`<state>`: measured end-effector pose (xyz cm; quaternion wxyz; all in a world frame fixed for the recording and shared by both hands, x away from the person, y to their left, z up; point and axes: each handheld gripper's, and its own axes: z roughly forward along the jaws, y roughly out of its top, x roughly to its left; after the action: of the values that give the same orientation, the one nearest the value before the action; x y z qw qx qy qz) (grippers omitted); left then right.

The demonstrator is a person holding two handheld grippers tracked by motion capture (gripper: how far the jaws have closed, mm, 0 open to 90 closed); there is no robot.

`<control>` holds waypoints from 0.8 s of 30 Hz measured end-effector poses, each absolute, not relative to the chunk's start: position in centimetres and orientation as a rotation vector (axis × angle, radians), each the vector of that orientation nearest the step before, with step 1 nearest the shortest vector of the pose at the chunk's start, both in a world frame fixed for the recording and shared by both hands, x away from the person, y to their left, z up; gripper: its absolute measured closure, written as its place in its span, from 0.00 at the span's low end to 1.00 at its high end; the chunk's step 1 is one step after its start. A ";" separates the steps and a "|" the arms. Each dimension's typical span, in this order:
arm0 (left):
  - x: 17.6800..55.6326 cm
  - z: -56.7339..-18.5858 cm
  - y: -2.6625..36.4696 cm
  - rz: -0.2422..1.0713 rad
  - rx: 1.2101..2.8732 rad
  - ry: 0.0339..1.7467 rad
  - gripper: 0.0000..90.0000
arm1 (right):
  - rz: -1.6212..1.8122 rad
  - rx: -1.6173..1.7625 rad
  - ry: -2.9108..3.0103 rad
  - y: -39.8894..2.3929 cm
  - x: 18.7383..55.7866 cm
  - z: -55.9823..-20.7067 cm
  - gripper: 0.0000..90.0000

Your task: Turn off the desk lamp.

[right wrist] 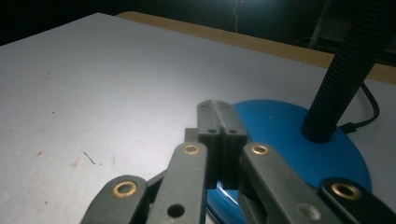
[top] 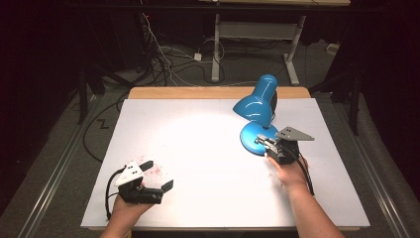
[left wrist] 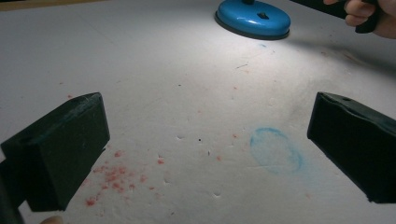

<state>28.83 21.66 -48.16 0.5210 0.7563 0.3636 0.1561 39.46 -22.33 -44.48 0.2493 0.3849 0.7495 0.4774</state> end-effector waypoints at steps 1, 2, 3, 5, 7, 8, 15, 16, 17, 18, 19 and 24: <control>28.8 -48.2 21.7 0.371 1.812 0.871 0.00 | 1.301 1.055 2.039 -22.3 39.5 -44.5 1.00; 28.8 -48.2 21.7 0.371 1.813 0.869 0.00 | 1.302 1.065 2.038 -22.3 39.6 -44.6 1.00; 28.8 -48.2 21.7 0.370 1.815 0.868 0.00 | 1.300 1.060 2.038 -22.4 39.7 -44.7 1.00; 28.9 -48.2 21.7 0.366 1.815 0.869 0.00 | 1.288 1.070 2.041 -22.4 40.2 -44.9 1.00; 28.9 -48.2 21.8 0.366 1.813 0.869 0.00 | 1.285 1.088 2.042 -22.4 40.5 -45.0 1.00; 28.9 -48.2 21.8 0.366 1.812 0.869 0.00 | 1.278 1.081 2.044 -22.4 40.7 -45.1 1.00; 28.9 -48.0 22.0 0.371 1.802 0.872 0.00 | 1.249 1.118 2.056 -22.3 42.1 -45.7 1.00; 28.9 -48.0 22.0 0.371 1.802 0.872 0.00 | 1.247 1.119 2.053 -22.3 42.2 -45.7 1.00; 28.9 -48.0 22.0 0.371 1.802 0.872 0.00 | 1.248 1.120 2.052 -22.2 42.4 -45.6 1.00; 28.9 -48.0 22.0 0.371 1.803 0.871 0.00 | 1.248 1.120 2.052 -22.2 42.4 -45.6 1.00; 28.8 -48.1 22.0 0.370 1.803 0.872 0.00 | 1.247 1.120 2.053 -22.2 42.6 -45.6 1.00; 28.8 -48.0 22.0 0.371 1.801 0.871 0.00 | 1.254 1.127 2.050 -21.9 42.8 -45.4 1.00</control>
<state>28.82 22.02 -48.03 0.5255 0.7531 0.3643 0.1549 42.83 -21.92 -45.42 0.2414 0.4122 0.7494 0.4584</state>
